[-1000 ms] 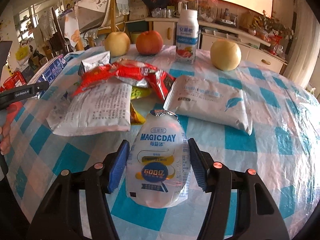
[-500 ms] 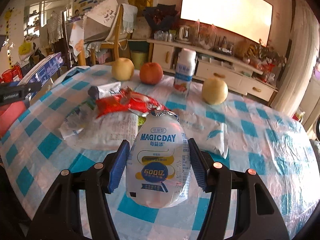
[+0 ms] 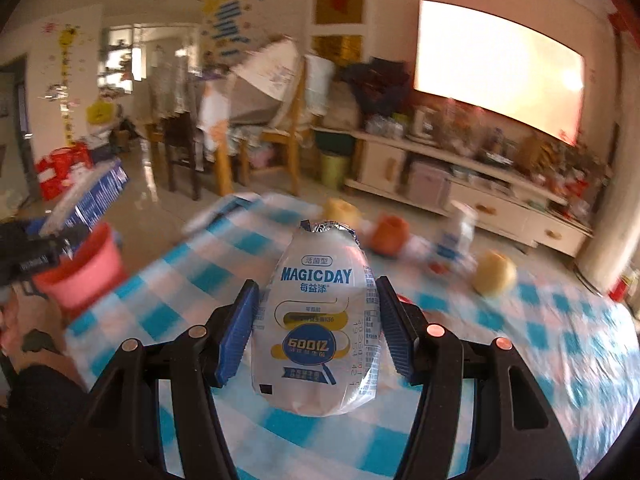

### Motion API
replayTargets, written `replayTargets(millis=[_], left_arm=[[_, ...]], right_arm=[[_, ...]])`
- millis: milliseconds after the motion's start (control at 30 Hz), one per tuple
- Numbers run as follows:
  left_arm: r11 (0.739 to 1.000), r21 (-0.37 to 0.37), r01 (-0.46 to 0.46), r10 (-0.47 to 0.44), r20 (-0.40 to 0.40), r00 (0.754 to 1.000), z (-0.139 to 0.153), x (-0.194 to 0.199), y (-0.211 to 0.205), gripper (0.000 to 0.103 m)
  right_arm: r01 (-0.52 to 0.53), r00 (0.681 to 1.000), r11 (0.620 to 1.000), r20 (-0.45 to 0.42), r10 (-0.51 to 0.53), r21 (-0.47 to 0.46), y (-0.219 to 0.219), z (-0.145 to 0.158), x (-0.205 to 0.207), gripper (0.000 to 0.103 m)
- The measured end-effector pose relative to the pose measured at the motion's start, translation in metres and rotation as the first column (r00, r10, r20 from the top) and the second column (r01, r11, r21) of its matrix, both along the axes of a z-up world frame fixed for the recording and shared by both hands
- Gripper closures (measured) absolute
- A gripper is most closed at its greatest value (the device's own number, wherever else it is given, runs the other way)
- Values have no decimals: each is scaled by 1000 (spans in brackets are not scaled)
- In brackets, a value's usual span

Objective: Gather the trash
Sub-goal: 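Carry both items to the pink bucket and open both tools to drop them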

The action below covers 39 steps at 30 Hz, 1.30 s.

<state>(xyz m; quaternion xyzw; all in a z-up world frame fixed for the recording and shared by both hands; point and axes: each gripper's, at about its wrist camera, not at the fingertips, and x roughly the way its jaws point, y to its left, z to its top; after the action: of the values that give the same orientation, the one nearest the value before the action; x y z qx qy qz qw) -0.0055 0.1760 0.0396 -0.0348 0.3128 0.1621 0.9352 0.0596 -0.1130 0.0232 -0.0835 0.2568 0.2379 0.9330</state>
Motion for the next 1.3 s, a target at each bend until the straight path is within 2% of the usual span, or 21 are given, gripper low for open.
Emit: replayTargets(millis=[167, 433, 533, 700, 1000, 1300], left_arm=[[995, -11, -97, 97, -8, 995, 1, -27, 63, 36], [975, -51, -216, 215, -25, 976, -7, -57, 151, 36], [967, -65, -247, 246, -33, 969, -14, -59, 182, 36], [959, -66, -275, 272, -51, 961, -27, -56, 205, 36], [956, -109, -274, 269, -60, 961, -40, -39, 224, 36], [954, -109, -279, 273, -69, 959, -45, -32, 227, 36]], right_arm=[[-148, 989, 988, 5, 148, 39, 77, 19, 1, 43], [-383, 923, 922, -19, 384, 58, 233, 29, -4, 43], [-436, 898, 898, -31, 438, 59, 278, 28, -8, 43], [-478, 873, 876, -75, 482, 69, 337, 22, -4, 43], [-501, 857, 863, -100, 506, 72, 359, 10, -5, 43], [-503, 853, 861, -119, 508, 74, 369, -5, 5, 43]])
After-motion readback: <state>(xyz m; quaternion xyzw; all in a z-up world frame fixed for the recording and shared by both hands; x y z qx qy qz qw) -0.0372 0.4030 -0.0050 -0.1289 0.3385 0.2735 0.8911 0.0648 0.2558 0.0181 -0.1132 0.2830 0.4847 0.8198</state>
